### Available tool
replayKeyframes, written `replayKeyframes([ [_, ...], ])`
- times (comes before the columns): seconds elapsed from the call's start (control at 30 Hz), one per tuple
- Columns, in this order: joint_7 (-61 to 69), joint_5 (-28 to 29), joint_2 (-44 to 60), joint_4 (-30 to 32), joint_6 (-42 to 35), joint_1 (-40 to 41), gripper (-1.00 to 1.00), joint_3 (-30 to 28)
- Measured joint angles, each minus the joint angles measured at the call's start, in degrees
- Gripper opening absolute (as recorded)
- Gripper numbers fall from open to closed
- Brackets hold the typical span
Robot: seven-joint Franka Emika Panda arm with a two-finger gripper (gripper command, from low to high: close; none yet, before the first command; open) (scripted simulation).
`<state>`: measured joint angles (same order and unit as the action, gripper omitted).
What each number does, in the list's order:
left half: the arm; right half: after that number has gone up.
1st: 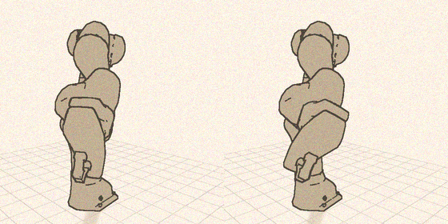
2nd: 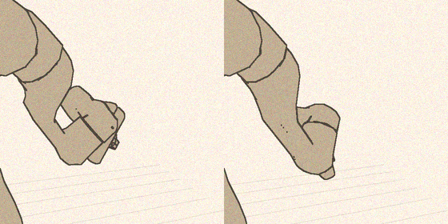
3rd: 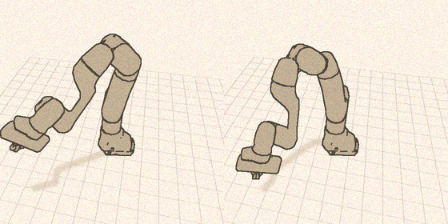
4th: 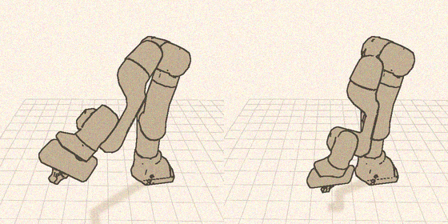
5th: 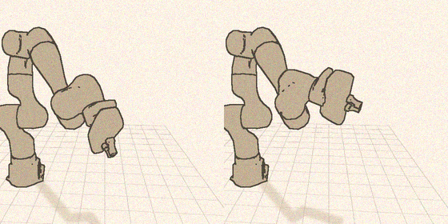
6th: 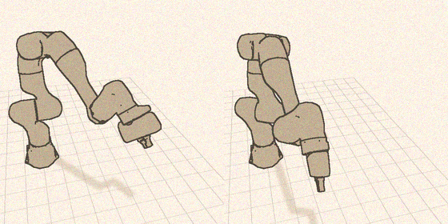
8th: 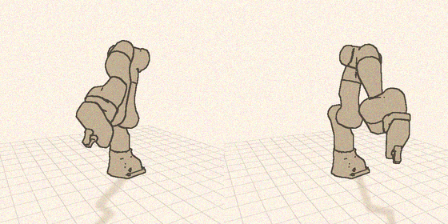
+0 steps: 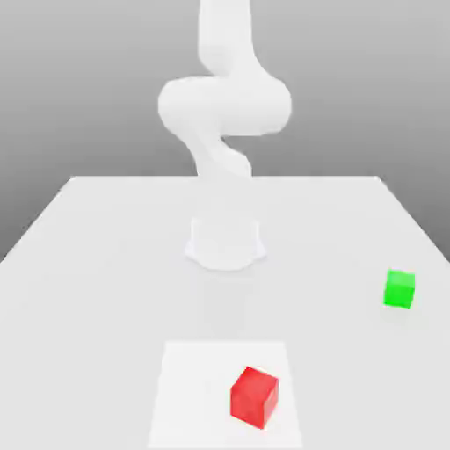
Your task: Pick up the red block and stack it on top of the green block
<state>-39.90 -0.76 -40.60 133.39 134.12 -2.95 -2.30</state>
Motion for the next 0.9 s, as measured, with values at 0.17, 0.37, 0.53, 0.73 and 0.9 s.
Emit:
replayKeyframes([
  [0.17,12.6,-2.1,10.8,3.3,4.8,-5.4,0.0,-4.1],
  [0.37,27.4,-4.8,23.4,7.1,10.3,-10.4,0.0,-7.5],
  [0.53,39.2,-6.4,33.8,10.3,14.9,-12.9,0.0,-8.7],
  [0.73,50.5,-4.2,45.7,14.2,20.7,-13.7,0.0,-8.4],
  [0.9,55.1,-6.4,55.8,13.9,28.3,-12.2,0.0,-6.2],
])
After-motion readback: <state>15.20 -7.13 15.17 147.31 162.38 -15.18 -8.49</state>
